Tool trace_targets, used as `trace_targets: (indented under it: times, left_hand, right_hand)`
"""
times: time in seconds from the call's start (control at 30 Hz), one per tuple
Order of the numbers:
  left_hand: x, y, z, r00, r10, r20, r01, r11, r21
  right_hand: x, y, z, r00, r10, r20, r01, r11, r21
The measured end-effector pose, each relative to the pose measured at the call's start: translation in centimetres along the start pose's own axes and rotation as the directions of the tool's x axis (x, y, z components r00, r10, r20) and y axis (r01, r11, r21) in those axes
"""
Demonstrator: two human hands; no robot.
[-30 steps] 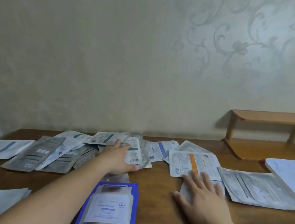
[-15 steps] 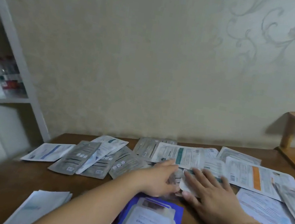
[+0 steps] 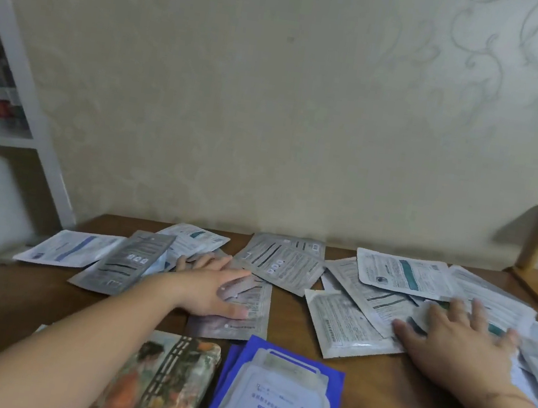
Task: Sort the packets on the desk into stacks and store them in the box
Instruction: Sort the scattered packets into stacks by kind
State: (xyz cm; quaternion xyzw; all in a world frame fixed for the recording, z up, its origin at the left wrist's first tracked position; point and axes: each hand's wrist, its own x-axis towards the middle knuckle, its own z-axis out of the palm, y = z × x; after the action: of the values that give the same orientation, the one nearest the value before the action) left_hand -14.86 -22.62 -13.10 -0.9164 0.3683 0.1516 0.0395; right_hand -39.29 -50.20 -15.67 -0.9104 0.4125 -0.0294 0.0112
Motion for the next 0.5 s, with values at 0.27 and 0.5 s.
trace_targets:
  times: [0.27, 0.5]
  left_hand:
    - [-1.0, -5.4, 0.3, 0.995, -0.022, -0.097, 0.005, 0.986, -0.168]
    - [-1.4, -9.3, 2.0, 0.985, -0.161, -0.056, 0.153, 0.982, -0.114]
  right_hand:
    - [-1.3, -5.4, 1.1, 0.873, -0.486, 0.052, 0.481, 0.873, 0.079]
    - [-1.1, -4.2, -0.1, 0.969, -0.236, -0.076, 0.244, 0.964, 0.107]
